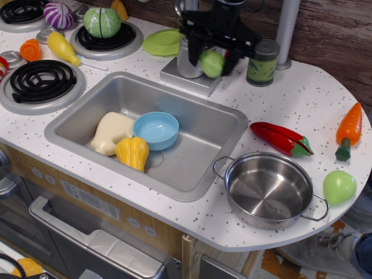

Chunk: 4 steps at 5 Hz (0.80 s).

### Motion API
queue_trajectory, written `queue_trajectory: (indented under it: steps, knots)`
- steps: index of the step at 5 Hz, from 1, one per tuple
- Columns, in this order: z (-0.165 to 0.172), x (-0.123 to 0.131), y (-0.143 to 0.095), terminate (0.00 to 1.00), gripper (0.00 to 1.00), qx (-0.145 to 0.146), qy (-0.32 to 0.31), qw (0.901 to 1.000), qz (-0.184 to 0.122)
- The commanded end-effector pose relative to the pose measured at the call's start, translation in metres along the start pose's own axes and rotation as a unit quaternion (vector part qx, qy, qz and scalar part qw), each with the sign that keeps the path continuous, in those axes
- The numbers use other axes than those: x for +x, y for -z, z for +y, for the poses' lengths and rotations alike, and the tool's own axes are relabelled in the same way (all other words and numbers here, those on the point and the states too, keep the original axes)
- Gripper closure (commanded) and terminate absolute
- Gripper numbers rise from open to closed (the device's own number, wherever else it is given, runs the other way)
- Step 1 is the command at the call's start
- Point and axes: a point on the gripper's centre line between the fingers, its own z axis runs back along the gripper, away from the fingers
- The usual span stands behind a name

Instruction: Put broccoli in pot or pan

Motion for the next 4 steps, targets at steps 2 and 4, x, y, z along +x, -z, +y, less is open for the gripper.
queue_trajectory:
  steps: [2, 4]
  knots:
    - [-0.043, -0.07, -0.06, 0.0, 1.0, -0.015, -0.118, 0.9919, 0.044]
    - [-0.064, -0.094, -0.04, 0.0, 0.0, -0.033, -0.104, 0.9936, 0.03]
